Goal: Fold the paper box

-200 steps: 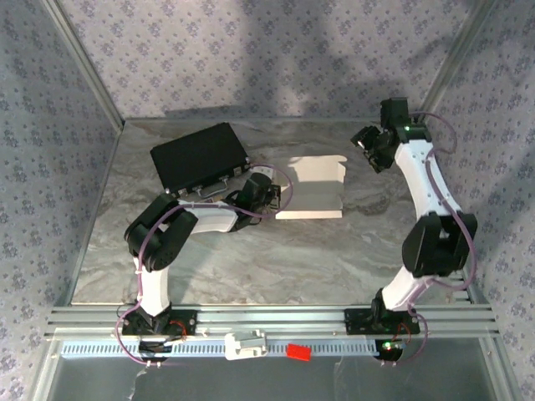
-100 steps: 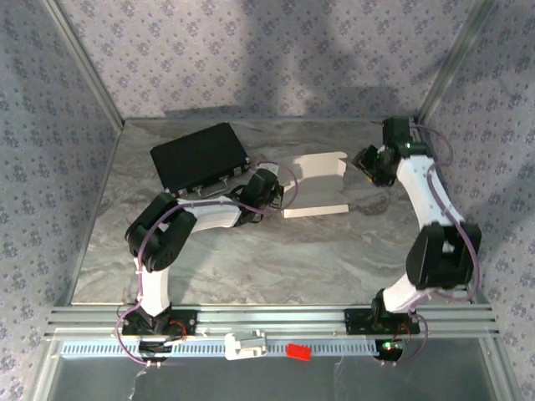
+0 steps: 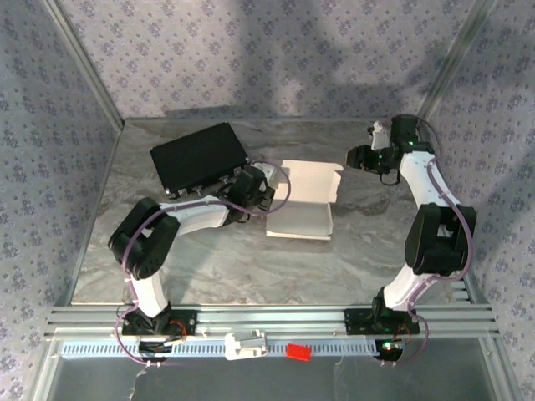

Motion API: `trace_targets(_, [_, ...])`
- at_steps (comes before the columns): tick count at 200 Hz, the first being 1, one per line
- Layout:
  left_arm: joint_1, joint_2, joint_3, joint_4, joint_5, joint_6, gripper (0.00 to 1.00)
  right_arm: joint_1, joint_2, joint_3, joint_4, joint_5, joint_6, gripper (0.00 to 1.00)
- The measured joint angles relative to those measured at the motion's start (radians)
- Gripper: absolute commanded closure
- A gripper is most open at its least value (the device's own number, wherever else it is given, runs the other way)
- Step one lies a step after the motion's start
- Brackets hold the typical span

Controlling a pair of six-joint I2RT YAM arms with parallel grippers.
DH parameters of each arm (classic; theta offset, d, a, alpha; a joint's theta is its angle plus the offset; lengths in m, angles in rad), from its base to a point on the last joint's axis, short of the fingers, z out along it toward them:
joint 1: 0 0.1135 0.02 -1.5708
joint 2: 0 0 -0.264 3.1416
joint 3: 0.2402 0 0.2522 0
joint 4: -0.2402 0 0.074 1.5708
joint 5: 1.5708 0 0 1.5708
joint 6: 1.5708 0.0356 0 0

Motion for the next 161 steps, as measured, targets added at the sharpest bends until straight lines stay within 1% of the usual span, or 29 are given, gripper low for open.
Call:
trace_targets(19, [0.041, -0.009, 0.0, -0.011, 0.035, 0.041, 1.0, 0.015, 0.033, 0.06, -0.061, -0.048, -0.089, 0.46])
trace_targets(35, [0.065, -0.009, 0.0, -0.032, 0.062, 0.06, 1.0, 0.027, 0.041, 0.072, -0.089, -0.065, -0.133, 0.45])
trace_targets(58, [0.074, -0.008, 0.0, -0.046, 0.087, 0.075, 1.0, 0.032, 0.002, 0.014, -0.077, -0.095, -0.159, 0.43])
trace_targets(76, [0.074, -0.008, 0.0, -0.053, 0.098, 0.082, 1.0, 0.048, -0.042, -0.04, -0.092, -0.082, -0.198, 0.43])
trace_targets(103, [0.074, -0.008, 0.001, -0.058, 0.109, 0.084, 1.0, 0.099, -0.024, -0.037, -0.112, -0.072, -0.241, 0.44])
trace_targets(132, [0.074, -0.008, 0.002, -0.061, 0.113, 0.085, 1.0, 0.148, 0.05, 0.023, -0.141, -0.046, -0.281, 0.5])
trace_targets(145, [0.075, -0.008, 0.002, -0.061, 0.113, 0.085, 1.0, 0.164, 0.079, 0.047, -0.156, -0.031, -0.289, 0.56])
trace_targets(161, [0.076, -0.008, 0.003, -0.061, 0.113, 0.085, 1.0, 0.177, 0.101, 0.064, -0.167, -0.024, -0.291, 0.67])
